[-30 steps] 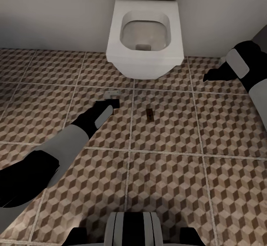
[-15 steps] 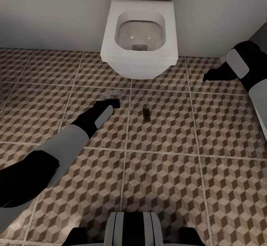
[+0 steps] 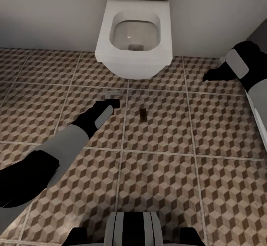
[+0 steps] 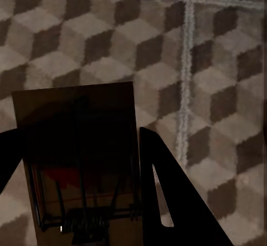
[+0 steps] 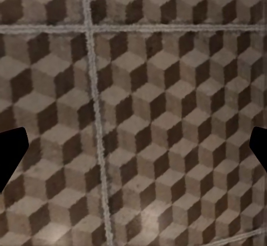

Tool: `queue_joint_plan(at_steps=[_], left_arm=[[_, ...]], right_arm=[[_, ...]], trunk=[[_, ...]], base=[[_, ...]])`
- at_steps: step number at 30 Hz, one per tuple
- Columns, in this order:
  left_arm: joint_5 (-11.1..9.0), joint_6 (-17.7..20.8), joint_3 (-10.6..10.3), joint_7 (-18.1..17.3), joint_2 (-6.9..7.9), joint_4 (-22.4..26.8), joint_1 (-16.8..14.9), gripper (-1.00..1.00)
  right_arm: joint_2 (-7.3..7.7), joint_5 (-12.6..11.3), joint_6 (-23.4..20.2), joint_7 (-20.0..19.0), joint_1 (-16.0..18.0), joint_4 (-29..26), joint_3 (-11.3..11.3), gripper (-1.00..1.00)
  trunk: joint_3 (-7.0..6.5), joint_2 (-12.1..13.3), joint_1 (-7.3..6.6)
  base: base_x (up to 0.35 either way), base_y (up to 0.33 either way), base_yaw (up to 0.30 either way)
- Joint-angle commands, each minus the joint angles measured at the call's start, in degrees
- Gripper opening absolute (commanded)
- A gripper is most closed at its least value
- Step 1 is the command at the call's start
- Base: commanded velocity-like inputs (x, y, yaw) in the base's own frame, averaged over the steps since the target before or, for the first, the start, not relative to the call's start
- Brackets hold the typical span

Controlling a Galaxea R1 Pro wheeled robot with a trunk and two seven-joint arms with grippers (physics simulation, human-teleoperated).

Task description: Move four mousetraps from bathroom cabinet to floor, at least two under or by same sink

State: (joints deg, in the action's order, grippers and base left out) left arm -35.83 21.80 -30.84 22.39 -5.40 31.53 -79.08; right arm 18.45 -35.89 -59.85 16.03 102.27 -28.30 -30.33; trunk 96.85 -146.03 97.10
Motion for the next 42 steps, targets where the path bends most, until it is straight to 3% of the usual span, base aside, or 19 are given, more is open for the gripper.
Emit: queue_joint_plan(at_steps=[1,42], left_arm=[[-0.38,0.18,-0.41,0.58,0.06,0.07,-0.05,-1.00],[-0.38,0.18,-0.80,-4.77,0.09,0.04,-0.04,-1.00]], right_arm=[[0.09,-0.60,-0.15,0.41,0.05,-0.09,-0.46,1.00],[-0.06,-0.67,-0.15,0.39,0.04,-0.09,-0.69,1.00]], trunk=[[0.04,-0.01,-0.01],[0.04,-0.01,-0.01]], base=[[0.000,-0.056,0.000],[0.000,-0.022,0.000]])
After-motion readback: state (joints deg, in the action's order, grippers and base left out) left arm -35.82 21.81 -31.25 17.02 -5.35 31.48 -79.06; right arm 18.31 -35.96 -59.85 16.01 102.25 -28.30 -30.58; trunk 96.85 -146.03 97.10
